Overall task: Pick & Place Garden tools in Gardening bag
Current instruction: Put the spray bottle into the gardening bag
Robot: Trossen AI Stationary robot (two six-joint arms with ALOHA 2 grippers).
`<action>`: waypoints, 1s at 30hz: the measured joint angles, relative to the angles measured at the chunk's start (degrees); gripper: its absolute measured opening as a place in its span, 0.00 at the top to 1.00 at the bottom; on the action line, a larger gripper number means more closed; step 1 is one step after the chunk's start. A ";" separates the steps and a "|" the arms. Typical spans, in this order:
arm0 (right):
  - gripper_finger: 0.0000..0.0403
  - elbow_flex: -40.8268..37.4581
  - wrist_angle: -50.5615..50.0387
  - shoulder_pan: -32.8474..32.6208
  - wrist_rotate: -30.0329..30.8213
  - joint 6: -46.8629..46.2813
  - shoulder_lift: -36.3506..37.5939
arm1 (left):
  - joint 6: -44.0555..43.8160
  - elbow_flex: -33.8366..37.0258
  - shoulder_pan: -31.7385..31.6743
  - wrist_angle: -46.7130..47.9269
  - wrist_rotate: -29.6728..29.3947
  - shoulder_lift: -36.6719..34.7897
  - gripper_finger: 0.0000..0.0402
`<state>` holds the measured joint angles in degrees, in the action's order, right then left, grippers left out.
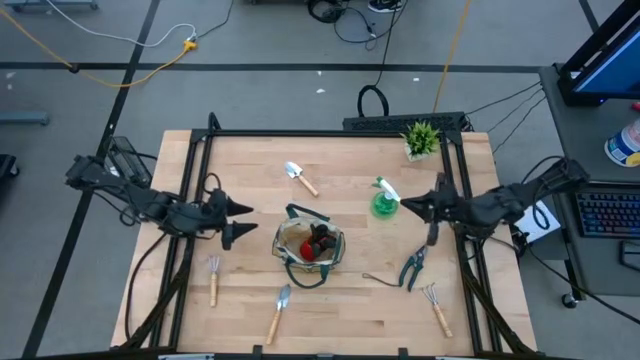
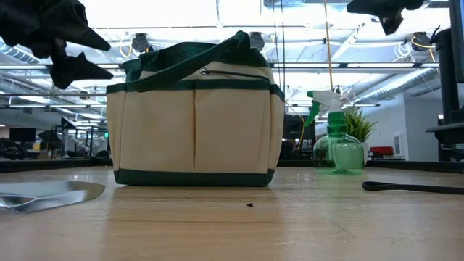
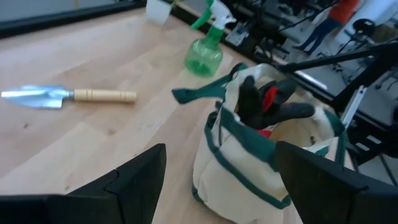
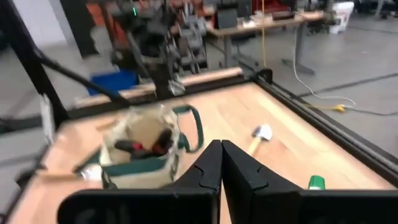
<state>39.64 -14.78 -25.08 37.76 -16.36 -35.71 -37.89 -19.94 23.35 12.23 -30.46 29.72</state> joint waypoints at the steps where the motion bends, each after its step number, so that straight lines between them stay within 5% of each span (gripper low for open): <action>1: 0.98 1.26 -1.47 0.05 -0.01 0.06 -1.48 | 0.70 0.00 0.00 0.09 0.02 -0.70 0.23; 10: 0.77 6.37 -6.31 4.31 -0.88 -2.52 -11.19 | 3.35 0.00 -0.02 2.66 0.19 -5.08 0.23; 18: 0.58 6.93 -7.01 10.94 -8.67 -8.11 -14.92 | 3.49 0.00 -0.01 4.93 2.43 -7.75 0.23; 30: 0.53 6.93 -8.32 21.74 -21.75 -9.64 -15.75 | 4.13 0.00 -0.02 9.26 2.54 -11.23 0.23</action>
<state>46.57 -23.10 -3.34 16.00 -26.00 -51.46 -33.75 -19.94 23.34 21.49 -27.92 18.50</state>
